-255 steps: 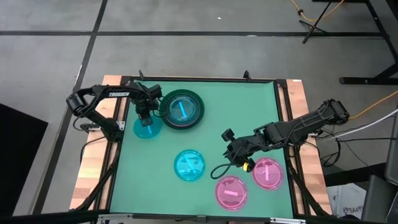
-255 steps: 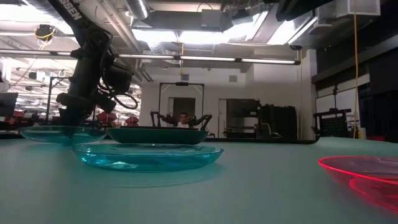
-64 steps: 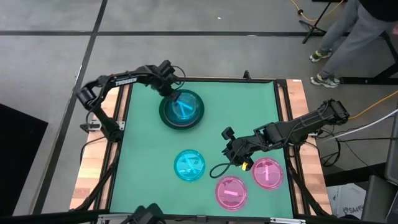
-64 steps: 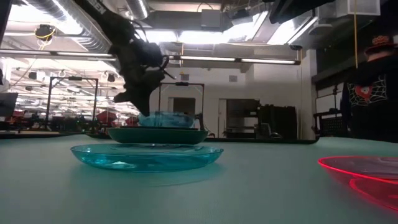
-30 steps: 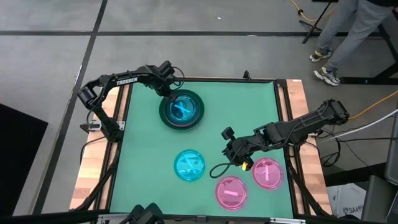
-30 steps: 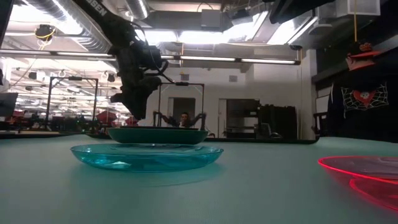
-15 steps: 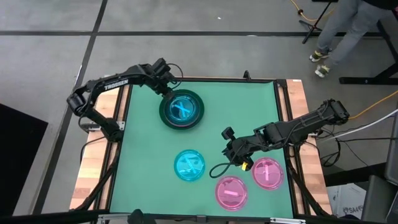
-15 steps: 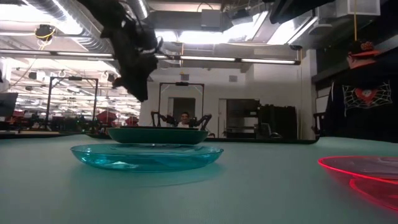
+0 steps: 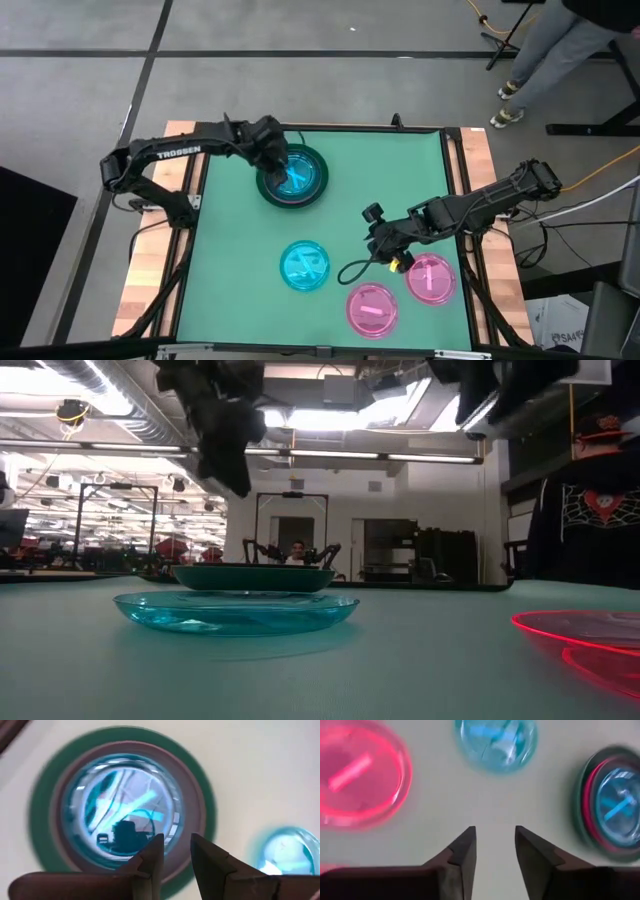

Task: Stack plastic plates
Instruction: Stack the right light pink plate on top of the blue plate

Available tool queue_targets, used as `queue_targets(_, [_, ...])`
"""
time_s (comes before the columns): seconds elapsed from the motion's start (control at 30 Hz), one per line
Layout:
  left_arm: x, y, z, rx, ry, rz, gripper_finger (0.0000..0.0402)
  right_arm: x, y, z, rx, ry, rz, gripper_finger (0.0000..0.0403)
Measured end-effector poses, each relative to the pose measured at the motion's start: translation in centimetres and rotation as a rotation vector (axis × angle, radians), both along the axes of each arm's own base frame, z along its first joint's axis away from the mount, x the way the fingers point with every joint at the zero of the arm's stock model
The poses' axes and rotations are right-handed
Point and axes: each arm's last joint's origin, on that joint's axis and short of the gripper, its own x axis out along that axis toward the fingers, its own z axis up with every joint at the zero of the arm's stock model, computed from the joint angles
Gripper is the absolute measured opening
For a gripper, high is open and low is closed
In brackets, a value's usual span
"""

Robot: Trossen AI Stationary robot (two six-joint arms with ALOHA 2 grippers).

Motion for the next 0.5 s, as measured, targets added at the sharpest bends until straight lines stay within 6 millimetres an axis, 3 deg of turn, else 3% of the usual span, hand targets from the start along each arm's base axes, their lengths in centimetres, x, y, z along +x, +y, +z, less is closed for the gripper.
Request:
queue_targets(0.27, [1.8, -3.9, 0.2, 0.014, -0.034, -0.150, 0.0089, -2.6, -1.0, -1.3, -0.103, 0.294, 0.006, 0.0123])
queue_targets(0.5, [2.5, -6.0, 0.3, 0.022, -0.062, -0.228, 0.0089, -3.9, -0.9, -4.3, 0.023, 0.467, 0.058, 0.0117])
